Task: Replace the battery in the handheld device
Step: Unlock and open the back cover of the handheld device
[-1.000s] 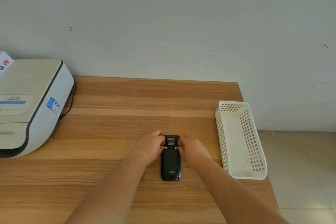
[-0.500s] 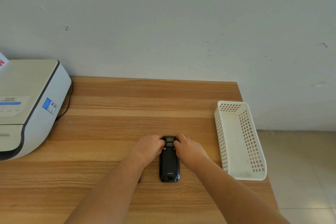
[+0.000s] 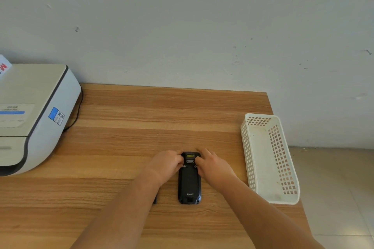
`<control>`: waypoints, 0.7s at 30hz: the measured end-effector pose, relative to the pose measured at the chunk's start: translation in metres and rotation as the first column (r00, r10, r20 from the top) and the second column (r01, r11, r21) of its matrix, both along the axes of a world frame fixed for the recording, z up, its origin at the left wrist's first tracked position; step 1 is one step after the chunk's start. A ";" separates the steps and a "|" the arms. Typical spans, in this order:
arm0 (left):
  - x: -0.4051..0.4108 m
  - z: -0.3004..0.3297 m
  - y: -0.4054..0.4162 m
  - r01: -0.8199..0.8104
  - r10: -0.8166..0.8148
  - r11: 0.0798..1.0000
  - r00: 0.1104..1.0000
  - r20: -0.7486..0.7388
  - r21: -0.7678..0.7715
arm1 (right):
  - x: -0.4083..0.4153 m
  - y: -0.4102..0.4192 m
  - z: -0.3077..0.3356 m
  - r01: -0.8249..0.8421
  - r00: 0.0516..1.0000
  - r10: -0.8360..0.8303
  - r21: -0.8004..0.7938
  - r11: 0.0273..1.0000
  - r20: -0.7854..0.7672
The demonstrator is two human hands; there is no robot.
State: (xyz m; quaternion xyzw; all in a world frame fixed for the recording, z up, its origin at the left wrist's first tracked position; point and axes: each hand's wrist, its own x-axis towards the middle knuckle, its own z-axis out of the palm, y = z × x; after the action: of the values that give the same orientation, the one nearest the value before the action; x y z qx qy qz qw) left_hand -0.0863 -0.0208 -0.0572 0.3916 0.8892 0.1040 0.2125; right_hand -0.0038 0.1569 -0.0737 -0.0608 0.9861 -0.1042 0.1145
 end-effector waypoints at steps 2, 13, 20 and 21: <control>0.000 0.000 0.000 0.004 -0.004 1.000 1.000 -0.003 -0.003 | -0.002 -0.001 0.000 -0.005 1.000 0.005 0.000 1.000 0.005; 0.001 -0.002 0.002 0.037 -0.040 0.998 0.998 -0.053 -0.058 | -0.007 0.004 -0.011 -0.114 0.993 0.114 0.068 0.991 0.006; 0.001 -0.006 0.002 0.028 -0.030 0.999 0.997 -0.072 -0.019 | -0.004 0.008 -0.018 -0.153 0.988 0.148 0.128 0.980 0.048; 0.002 -0.007 0.002 0.027 -0.029 0.999 0.997 -0.076 -0.016 | -0.004 0.009 -0.017 -0.167 0.986 0.163 0.117 0.979 0.044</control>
State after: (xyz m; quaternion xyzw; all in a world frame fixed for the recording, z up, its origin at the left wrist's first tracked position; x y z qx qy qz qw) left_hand -0.0847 -0.0188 -0.0639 0.4061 0.8918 0.0795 0.1829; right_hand -0.0082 0.1659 -0.0907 -0.1338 0.9800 -0.0356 0.1429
